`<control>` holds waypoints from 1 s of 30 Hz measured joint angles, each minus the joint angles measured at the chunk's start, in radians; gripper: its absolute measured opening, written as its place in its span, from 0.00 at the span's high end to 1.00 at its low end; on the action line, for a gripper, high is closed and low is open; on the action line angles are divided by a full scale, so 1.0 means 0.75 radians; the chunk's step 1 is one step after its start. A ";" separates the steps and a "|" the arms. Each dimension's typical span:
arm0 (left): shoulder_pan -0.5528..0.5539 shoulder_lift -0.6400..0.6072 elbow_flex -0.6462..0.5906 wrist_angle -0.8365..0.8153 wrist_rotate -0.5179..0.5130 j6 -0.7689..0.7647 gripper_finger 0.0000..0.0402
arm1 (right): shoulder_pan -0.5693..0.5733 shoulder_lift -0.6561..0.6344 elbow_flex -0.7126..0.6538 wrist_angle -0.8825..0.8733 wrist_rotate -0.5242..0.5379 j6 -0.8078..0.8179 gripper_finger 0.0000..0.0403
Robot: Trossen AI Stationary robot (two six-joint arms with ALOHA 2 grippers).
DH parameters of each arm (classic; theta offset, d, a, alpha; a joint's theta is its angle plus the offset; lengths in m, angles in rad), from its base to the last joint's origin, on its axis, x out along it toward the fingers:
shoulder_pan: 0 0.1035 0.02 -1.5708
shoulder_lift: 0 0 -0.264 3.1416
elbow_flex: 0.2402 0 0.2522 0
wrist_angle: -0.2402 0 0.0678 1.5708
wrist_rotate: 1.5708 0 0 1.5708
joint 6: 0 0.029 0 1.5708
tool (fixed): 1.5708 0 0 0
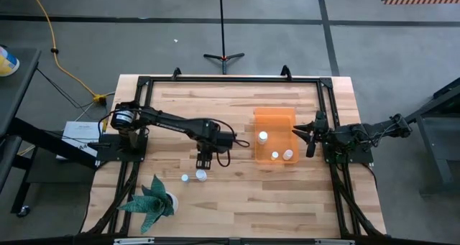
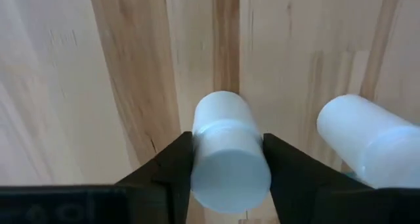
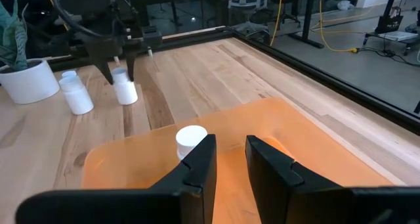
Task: Pick and place pill bottles into a basket
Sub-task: Put the top white medicine bottle into the orange container
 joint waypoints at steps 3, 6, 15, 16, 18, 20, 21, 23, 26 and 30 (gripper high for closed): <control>0.003 0.000 0.005 0.057 0.009 0.036 0.52 | 0.000 0.000 0.000 -0.004 0.000 0.000 0.82; 0.011 0.005 0.040 0.101 0.015 0.096 0.52 | 0.000 0.000 0.000 -0.006 0.000 0.000 0.82; 0.028 0.004 0.263 0.415 -0.106 0.511 0.52 | 0.000 0.000 0.000 -0.008 -0.002 0.000 0.82; 0.035 0.004 0.276 0.472 -0.126 0.556 0.52 | 0.000 0.000 0.000 -0.008 -0.002 -0.001 0.82; 0.040 0.004 0.297 0.572 -0.143 0.634 0.52 | 0.000 0.000 0.000 -0.009 -0.002 -0.001 0.82; 0.056 0.005 0.313 0.655 -0.143 0.701 0.51 | 0.000 0.000 0.000 -0.009 -0.003 -0.001 0.82; 0.067 0.010 0.321 0.689 -0.143 0.725 0.50 | 0.000 0.000 0.000 -0.009 -0.002 -0.001 0.82; 0.096 0.019 0.331 0.740 -0.142 0.761 0.51 | 0.000 0.000 0.000 -0.009 -0.003 -0.001 0.82; 0.151 0.044 0.343 0.810 -0.095 0.786 0.52 | 0.000 0.000 0.000 -0.009 -0.004 -0.001 0.82; 0.230 0.078 0.345 0.867 -0.008 0.786 0.52 | 0.000 -0.001 0.000 -0.011 -0.005 -0.001 0.82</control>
